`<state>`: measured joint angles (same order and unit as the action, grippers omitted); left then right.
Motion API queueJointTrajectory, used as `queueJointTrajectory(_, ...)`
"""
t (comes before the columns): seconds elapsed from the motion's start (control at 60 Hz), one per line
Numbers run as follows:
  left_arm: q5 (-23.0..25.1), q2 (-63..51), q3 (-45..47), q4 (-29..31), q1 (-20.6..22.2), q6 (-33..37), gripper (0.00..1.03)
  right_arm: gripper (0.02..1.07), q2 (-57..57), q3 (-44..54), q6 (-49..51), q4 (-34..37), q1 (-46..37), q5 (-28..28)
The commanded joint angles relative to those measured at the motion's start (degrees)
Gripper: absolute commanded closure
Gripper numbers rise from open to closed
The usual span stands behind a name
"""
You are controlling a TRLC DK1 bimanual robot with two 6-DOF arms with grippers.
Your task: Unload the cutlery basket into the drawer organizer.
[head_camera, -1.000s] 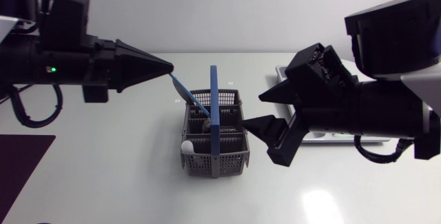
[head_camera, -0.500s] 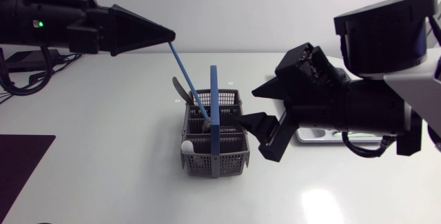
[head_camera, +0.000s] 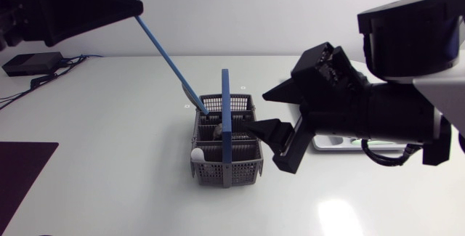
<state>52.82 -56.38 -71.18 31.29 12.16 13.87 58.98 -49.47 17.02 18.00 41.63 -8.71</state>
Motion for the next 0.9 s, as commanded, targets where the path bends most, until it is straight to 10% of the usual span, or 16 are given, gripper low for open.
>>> queueJointTrajectory(0.0, 1.94, -1.89, 1.74, 0.62, -1.18, -0.95, 1.0, 0.21, 2.45, -2.73, 0.56, -1.04, 1.0, -0.43)
queueJointTrajectory(0.65, 14.77, -16.48, -2.21, 0.79, -9.61, -0.86, 1.0, 0.23, 22.05, -18.64, 0.39, -3.06, 4.25, -6.23)
queueJointTrajectory(0.883, 15.74, -17.18, -2.3, 0.62, -9.26, -0.42, 1.0, 0.42, 26.27, -22.33, 0.04, -1.3, 4.96, -7.02)
